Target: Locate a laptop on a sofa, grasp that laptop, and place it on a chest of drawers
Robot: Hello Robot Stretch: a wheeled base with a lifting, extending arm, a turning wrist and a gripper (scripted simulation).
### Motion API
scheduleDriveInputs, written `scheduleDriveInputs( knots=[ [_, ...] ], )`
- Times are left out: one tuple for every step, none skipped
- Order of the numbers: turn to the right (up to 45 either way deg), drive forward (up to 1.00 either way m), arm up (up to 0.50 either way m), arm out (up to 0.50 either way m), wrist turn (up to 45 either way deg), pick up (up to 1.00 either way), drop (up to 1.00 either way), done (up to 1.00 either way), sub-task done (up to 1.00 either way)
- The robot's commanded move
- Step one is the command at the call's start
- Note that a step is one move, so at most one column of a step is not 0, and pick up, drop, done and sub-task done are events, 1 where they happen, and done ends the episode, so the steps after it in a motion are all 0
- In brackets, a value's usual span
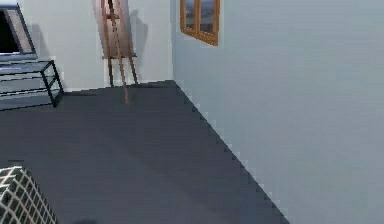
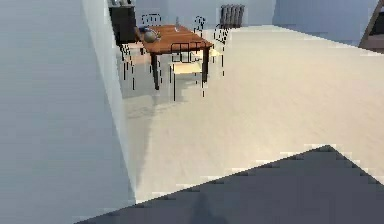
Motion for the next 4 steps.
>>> scheduleDriveInputs(
  knots=[
    [-15.0,0.0,0.0,0.0,0.0,0.0,0.0,0.0,0.0],
    [0.0,0.35,0.0,0.0,0.0,0.0,0.0,0.0,0.0],
    [-45.0,0.0,0.0,0.0,0.0,0.0,0.0,0.0,0.0],
    [-45.0,0.0,0.0,0.0,0.0,0.0,0.0,0.0,0.0]
  ],
)
